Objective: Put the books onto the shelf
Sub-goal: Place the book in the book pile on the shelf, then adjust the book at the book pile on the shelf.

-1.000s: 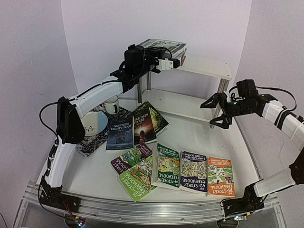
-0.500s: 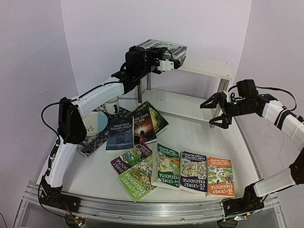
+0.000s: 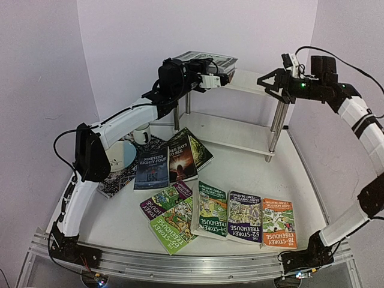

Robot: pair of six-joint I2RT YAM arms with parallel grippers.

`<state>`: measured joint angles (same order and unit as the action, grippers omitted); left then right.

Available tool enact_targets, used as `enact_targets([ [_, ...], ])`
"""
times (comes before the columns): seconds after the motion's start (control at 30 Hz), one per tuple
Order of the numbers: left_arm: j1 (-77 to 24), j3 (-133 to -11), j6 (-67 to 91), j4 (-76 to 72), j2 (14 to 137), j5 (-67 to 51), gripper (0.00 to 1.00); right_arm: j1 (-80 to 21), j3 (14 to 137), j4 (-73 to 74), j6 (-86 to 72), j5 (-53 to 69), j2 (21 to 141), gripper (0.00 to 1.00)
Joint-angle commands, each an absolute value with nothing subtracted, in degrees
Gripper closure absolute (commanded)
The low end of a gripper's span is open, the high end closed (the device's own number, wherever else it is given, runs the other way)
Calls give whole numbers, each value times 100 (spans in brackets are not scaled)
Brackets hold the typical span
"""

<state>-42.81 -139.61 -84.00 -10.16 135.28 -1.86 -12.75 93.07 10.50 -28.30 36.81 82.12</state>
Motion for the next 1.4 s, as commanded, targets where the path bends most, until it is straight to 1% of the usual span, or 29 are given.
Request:
enact_targets([
  [0.0, -4280, -14273, -8309, -1445, 13549, -294, 39, -1262, 10154, 617, -2580, 3708, 9115, 36],
  [0.13, -4270, -14250, -8311, -1478, 13570, -313, 39, -1360, 10482, 68, -2627, 3698, 9527, 36],
  [0.2, -4262, -14235, -8319, -1489, 13569, -334, 39, -1451, 10737, 56, -2555, 3727, 9751, 36],
  [0.27, -4263, -14221, -8327, -1502, 13569, -355, 39, -1548, 10986, 53, -2479, 3728, 9961, 32],
  [0.33, -4256, -14218, -8334, -1514, 13580, -368, 39, -1641, 11196, 57, -2408, 3683, 10119, 30],
  [0.67, -4245, -14114, -8375, -1556, 13544, -412, 39, -2082, 11759, 96, -2107, 3332, 10573, 29],
  [0.77, -4245, -14090, -8417, -1565, 13544, -422, 39, -2168, 11926, 133, -2109, 3205, 10705, 31],
  [0.93, -4237, -14063, -8421, -1581, 13544, -447, 39, -2249, 12246, 282, -2169, 2820, 10935, 39],
  [1.3, -4187, -14038, -8390, -1608, 13570, -547, 39, -2378, 12599, 315, -2204, 2281, 11251, 41],
  [1.37, -4182, -14020, -8387, -1613, 13573, -567, 39, -2376, 12623, 308, -2245, 2081, 11291, 44],
])
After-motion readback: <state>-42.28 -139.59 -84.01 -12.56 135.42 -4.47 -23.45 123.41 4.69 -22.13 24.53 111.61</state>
